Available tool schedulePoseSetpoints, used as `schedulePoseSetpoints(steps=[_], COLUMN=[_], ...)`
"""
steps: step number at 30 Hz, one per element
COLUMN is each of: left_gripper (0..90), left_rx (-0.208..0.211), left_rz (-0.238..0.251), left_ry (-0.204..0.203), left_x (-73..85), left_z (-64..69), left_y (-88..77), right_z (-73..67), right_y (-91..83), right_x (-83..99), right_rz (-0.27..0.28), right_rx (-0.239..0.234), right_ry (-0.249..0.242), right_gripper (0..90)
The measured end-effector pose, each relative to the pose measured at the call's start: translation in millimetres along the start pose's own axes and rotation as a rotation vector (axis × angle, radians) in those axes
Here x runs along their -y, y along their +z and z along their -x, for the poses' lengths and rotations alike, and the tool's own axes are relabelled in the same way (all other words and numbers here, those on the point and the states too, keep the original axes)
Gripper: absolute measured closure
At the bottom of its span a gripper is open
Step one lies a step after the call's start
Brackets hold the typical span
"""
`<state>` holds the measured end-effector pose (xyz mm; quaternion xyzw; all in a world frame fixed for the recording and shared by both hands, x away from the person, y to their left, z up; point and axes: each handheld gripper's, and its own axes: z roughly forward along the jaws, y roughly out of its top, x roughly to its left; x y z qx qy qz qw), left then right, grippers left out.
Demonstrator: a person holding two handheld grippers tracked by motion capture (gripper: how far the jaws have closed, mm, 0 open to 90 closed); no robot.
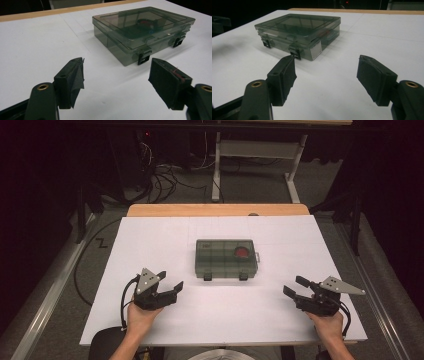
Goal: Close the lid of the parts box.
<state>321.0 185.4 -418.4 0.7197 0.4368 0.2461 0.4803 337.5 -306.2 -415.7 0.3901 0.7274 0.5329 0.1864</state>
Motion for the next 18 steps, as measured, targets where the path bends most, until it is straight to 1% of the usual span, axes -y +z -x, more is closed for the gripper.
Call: schedulePoseSetpoints(steps=[3, 6, 10, 18], left_gripper=[27.8, 27.5, 27.0, 26.4], left_rx=[-0.015, -0.023, -0.025, -0.026], left_rz=[-0.009, -0.007, -0.007, 0.007], left_ry=[-0.012, -0.011, -0.004, -0.021], left_x=[0.3, 0.4, 0.6, 0.5], left_z=[-3.9, -4.5, -4.0, -7.0], left_y=[1.5, 1.4, 0.6, -0.4], right_z=[0.6, 1.0, 0.4, 0.7], right_y=[1.7, 3.9, 3.1, 4.5], right_x=[0.3, 1.0, 0.8, 0.5], right_rz=[-0.009, -0.019, -0.013, -0.015], right_rx=[-0.007, -0.011, -0.009, -0.004], right_ry=[-0.007, -0.007, -0.01, -0.013], right_gripper=[33.2, 33.1, 33.0, 32.7])
